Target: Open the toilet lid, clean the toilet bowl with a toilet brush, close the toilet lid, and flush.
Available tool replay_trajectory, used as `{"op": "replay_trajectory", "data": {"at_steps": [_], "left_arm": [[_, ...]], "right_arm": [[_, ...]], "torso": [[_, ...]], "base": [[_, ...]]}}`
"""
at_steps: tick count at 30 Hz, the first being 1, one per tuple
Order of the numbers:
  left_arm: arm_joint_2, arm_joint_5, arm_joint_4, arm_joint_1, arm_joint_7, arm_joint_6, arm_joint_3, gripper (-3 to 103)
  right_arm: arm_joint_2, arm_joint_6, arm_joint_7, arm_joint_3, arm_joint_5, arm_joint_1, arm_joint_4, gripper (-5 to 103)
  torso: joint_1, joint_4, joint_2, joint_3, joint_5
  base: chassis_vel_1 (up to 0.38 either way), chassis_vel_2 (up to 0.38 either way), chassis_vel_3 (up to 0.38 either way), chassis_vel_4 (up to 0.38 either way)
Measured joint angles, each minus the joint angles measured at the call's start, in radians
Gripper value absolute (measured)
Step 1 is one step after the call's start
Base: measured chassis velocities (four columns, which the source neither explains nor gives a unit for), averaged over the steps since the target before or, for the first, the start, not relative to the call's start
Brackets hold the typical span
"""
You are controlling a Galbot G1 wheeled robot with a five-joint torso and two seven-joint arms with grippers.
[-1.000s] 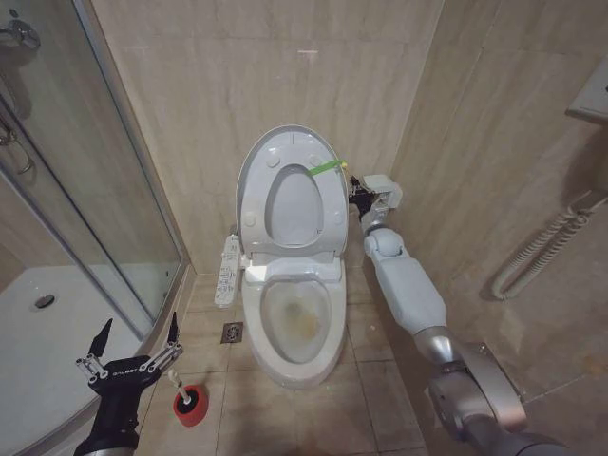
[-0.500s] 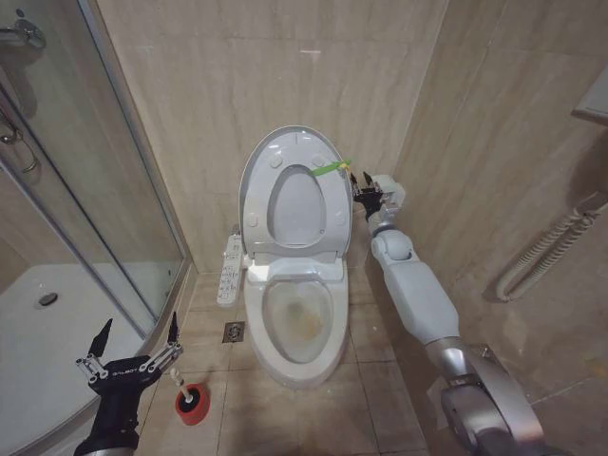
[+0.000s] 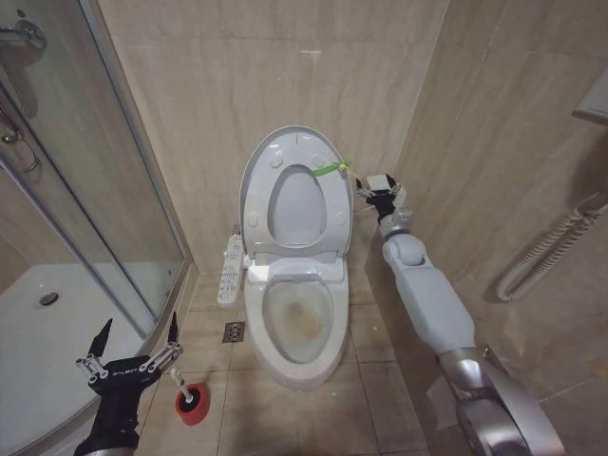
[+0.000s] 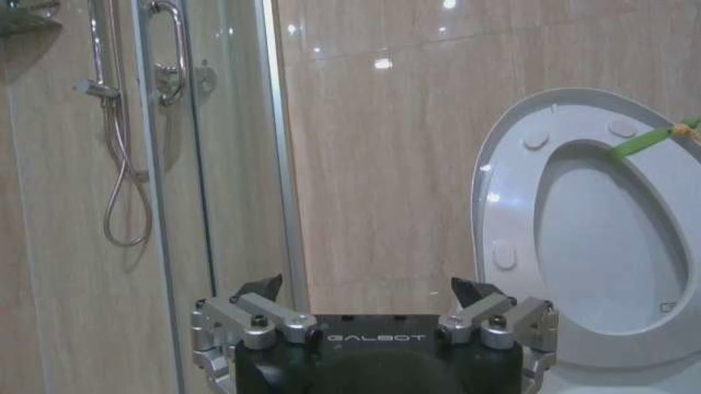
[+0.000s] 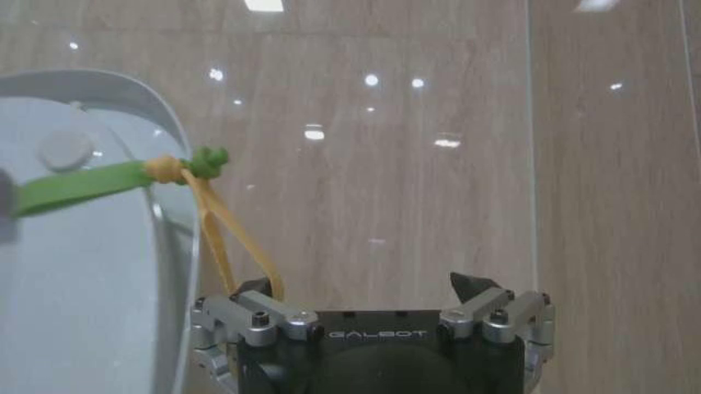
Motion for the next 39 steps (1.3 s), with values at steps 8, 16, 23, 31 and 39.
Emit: {"op": "replay_trajectory", "data": {"at_steps": [8,16,23,31,39], "left_arm": [[0.000,0.000,0.000,0.000,0.000,0.000,0.000,100],[0.000,0.000,0.000,0.000,0.000,0.000,0.000,100],[0.000,0.000,0.000,0.000,0.000,0.000,0.000,100],[0.000,0.000,0.000,0.000,0.000,0.000,0.000,100],[0.000,0.000,0.000,0.000,0.000,0.000,0.000,100]], "right_arm": [[-0.043,-0.025,-0.012,-0.002,0.080,-0.085,0.118,100],[-0.049,-0.024,-0.009,0.003,0.119,-0.111,0.148,100],[-0.086,-0.074,0.020,0.022,0.204,-0.205,0.296,100],[-0.120,-0.217,0.139,0.065,0.259,-0.510,0.653,100],[-0.092,-0.273,0.211,0.107,0.244,-0.713,0.872,100]], "torso": [[0.000,0.0001,0.000,0.000,0.0000],[0.000,0.0004,0.000,0.000,0.0000],[0.000,0.0002,0.000,0.000,-0.0001],[0.000,-0.0004,0.000,0.000,0.0001],[0.000,0.0004,0.000,0.000,-0.0003]], "base": [[0.000,0.000,0.000,0.000],[0.000,0.000,0.000,0.000],[0.000,0.000,0.000,0.000],[0.000,0.000,0.000,0.000],[0.000,0.000,0.000,0.000]]}}
